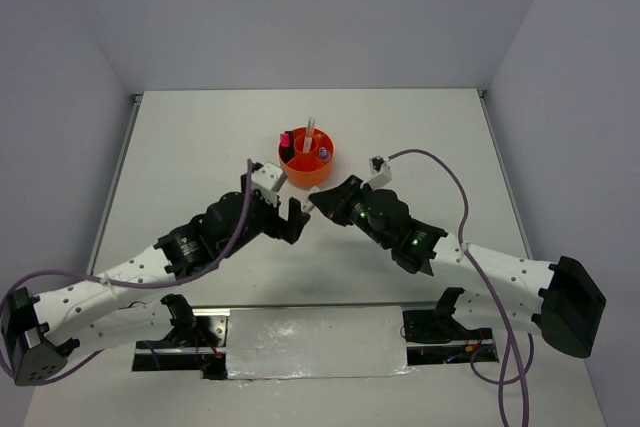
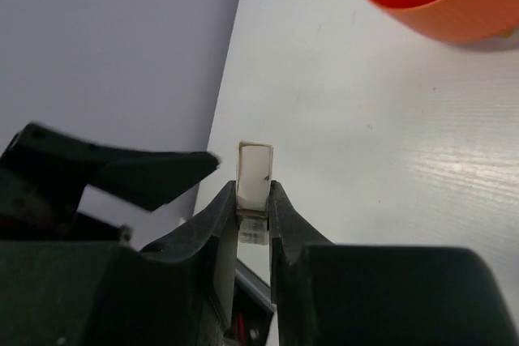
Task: Sort the stationery into containers
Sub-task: Place the stationery in the storage box.
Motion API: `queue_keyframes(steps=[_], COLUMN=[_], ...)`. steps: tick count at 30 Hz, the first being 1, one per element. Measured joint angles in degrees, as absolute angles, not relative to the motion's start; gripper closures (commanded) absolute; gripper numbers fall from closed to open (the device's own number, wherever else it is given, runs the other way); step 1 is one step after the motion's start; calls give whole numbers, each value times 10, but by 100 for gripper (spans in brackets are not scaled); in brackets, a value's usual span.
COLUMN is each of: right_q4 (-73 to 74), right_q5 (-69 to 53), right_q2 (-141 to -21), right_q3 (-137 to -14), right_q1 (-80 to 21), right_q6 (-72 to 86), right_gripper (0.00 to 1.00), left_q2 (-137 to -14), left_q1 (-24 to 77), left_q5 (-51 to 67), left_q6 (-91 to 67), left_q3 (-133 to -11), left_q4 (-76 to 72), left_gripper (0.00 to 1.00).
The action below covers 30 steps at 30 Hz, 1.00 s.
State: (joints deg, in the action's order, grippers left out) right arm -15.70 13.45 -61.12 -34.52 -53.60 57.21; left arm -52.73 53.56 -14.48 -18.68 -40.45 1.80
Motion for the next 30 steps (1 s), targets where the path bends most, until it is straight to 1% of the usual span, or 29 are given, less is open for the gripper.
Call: queue_keyframes(steps=[4, 8, 12, 18, 21, 26, 30], right_q4=[-118, -34, 17, 104, 125, 152, 138], right_q5=[226, 298, 347, 395, 399, 402, 402], right_q2=[-645, -731, -812, -914, -947, -1001, -1016], right_q3=[-378, -475, -559, -636, -644, -662, -672], right_q1=[-536, -536, -531, -519, -514, -507, -502], right_q6=[662, 762, 855, 1017, 1071, 1114, 1127], right_gripper=[100, 100, 100, 100, 100, 100, 100], left_q2=[-521, -507, -482, -396, -358, -296, -289], left_q1=[536, 535, 535, 535, 535, 535, 535], left_q5=[-265, -359, -412, -442, -448, -446, -435], left_q6=[-270, -333, -338, -331, -330, -328, -314], left_q3=[-498, -583, -604, -529, -521, -512, -505], left_q4=[156, 305, 385, 413, 418, 411, 401], left_gripper=[1, 1, 1, 1, 1, 1, 1])
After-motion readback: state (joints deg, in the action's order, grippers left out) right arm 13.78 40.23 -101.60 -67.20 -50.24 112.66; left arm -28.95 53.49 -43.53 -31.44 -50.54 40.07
